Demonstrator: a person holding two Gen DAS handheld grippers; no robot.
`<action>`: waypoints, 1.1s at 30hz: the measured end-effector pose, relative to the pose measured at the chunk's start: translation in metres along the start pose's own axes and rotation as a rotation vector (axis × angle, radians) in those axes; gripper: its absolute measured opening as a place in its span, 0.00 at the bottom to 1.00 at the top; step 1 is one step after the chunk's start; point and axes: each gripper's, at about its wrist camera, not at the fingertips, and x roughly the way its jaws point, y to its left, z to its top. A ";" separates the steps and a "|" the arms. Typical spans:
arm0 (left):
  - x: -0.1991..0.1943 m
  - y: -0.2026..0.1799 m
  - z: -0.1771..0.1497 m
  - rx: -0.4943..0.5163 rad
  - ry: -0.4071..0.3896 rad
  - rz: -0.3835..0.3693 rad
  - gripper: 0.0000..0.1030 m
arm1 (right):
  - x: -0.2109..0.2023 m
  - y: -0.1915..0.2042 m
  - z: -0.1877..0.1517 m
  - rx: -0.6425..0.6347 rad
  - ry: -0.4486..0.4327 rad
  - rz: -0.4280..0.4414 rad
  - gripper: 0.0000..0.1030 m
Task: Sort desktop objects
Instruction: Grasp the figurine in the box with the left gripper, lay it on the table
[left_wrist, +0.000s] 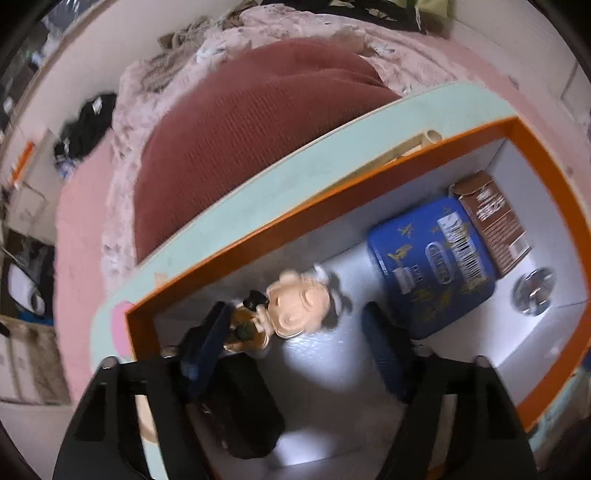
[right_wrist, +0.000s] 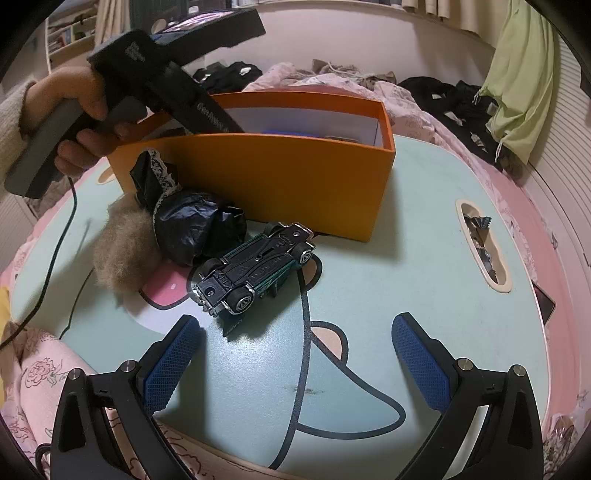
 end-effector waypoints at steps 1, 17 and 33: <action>-0.001 0.002 -0.003 -0.009 0.005 -0.020 0.41 | 0.000 0.000 0.000 0.000 0.000 0.000 1.00; -0.096 0.022 -0.049 -0.160 -0.286 -0.358 0.24 | 0.001 0.000 0.000 0.001 -0.001 0.000 1.00; -0.106 -0.024 -0.172 -0.172 -0.323 -0.473 0.24 | 0.001 0.000 -0.001 0.002 -0.002 0.000 1.00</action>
